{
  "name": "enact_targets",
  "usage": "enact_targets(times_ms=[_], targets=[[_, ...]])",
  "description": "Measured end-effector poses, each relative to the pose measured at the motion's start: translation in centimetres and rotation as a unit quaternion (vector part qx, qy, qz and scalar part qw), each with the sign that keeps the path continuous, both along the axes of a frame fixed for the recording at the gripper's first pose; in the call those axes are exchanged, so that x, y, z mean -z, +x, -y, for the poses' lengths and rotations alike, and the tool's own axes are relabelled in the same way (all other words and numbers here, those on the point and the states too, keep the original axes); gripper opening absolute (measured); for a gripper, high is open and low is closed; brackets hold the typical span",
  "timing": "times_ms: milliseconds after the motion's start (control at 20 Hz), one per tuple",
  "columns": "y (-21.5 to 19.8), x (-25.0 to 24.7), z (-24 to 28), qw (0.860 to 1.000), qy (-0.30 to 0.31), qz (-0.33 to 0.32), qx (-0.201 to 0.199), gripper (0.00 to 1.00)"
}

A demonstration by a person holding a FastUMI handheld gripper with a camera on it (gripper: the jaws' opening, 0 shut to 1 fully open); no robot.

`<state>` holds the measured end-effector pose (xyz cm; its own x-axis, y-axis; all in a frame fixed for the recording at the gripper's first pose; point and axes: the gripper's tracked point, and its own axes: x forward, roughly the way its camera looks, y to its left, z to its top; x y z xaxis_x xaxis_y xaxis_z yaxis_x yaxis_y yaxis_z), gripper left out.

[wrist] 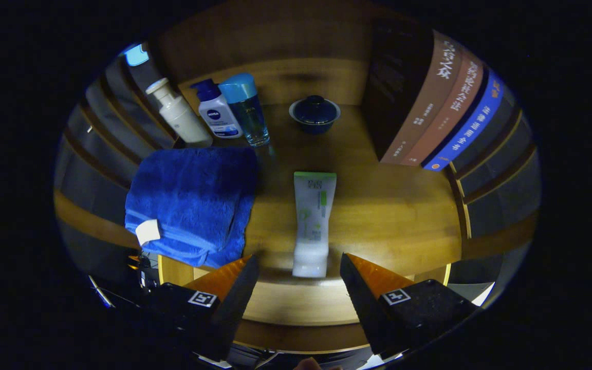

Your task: Pull open the drawer, take out the items inside it, and place them on the countertop above the cabinet.

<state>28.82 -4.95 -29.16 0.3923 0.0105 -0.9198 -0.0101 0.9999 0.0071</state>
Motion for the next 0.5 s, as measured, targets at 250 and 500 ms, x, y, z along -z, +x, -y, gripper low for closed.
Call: enact_targets(times_ms=[250,500], targets=[[-5.3,-0.6,-1.1,0.999,-0.005,0.041,-0.012,1.0],[-10.9,-1.1,-1.8,0.997,0.004,0.075,-0.01,1.0]])
